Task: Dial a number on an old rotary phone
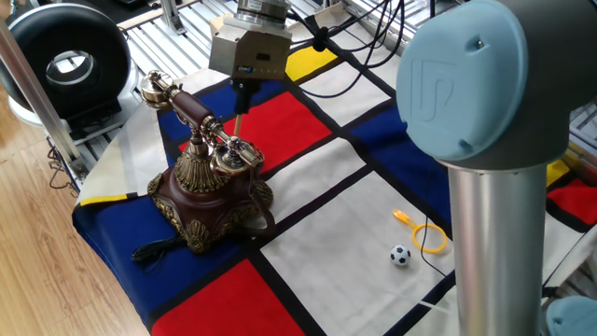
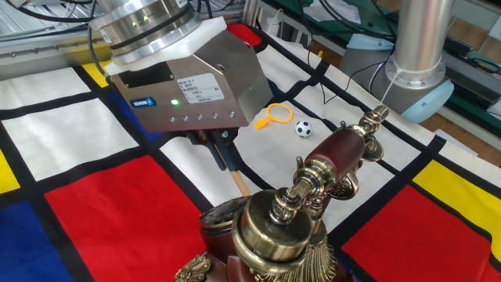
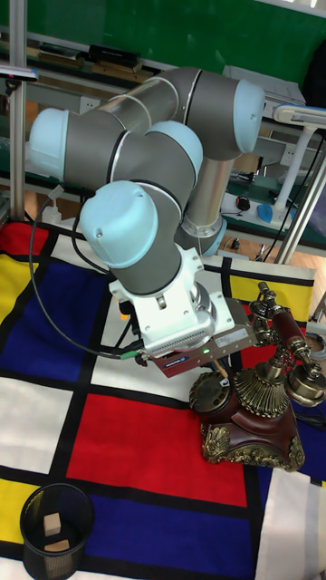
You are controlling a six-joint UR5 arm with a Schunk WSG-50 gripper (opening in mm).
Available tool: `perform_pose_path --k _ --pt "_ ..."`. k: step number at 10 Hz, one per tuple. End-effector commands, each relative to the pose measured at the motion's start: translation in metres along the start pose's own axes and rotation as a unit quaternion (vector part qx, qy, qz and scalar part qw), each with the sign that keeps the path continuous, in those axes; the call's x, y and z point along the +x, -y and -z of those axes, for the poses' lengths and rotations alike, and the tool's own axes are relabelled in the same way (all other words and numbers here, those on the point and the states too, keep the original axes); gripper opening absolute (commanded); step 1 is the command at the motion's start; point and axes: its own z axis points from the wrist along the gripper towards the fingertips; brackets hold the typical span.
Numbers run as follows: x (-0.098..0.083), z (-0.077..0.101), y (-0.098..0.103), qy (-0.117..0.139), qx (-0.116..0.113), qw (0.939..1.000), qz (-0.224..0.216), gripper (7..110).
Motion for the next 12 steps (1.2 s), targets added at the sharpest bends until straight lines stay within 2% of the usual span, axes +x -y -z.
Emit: perform_pose_path --k 1,5,12 --pt "-0.008 0.001 0.001 0.018 -0.001 0.9998 -0.003 7" --pt "-0.018 0.001 0.004 0.036 0.005 0.9993 0.0 7" --pt "-0.026 0.003 0.021 0.051 0.039 0.9979 0.006 7"
